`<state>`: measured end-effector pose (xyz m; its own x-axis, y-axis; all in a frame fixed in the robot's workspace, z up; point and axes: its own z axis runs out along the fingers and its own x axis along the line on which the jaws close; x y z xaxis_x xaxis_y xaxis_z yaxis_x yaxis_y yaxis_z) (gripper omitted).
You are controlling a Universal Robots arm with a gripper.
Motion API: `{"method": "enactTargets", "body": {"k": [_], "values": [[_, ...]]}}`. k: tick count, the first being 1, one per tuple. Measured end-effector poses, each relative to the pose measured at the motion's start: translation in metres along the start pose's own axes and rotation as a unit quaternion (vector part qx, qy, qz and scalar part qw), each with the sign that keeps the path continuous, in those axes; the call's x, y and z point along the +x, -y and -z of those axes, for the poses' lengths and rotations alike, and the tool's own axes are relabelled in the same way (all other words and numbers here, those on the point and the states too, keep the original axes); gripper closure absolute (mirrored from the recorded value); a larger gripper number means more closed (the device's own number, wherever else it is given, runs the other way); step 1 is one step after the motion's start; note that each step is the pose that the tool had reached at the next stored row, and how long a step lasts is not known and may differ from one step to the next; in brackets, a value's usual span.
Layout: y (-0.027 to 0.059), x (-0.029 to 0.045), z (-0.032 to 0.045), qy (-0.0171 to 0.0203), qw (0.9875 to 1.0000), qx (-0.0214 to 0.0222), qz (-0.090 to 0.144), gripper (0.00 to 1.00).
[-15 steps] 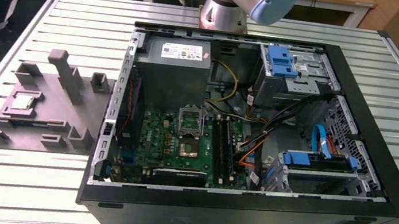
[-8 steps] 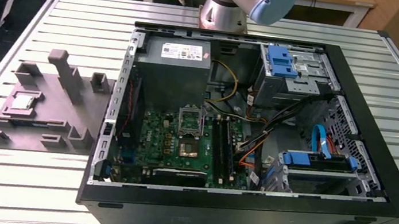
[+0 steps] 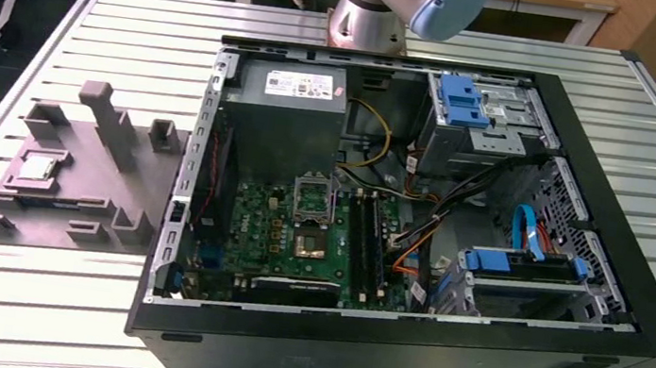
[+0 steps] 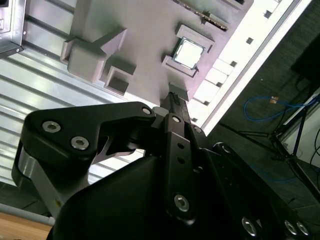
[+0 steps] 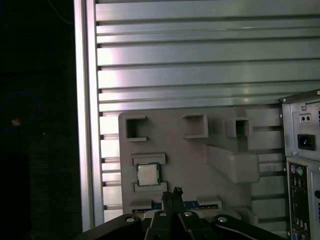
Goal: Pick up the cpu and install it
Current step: 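Reach for the cpu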
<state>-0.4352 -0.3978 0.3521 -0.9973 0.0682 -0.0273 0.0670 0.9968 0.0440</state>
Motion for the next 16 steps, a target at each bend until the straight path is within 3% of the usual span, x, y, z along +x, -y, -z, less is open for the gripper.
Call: {"method": "enactTargets", "body": {"k": [16], "values": [[0.0014,0.0212,0.0006,0.0001,1.0,0.0,0.0,0.89]]}}
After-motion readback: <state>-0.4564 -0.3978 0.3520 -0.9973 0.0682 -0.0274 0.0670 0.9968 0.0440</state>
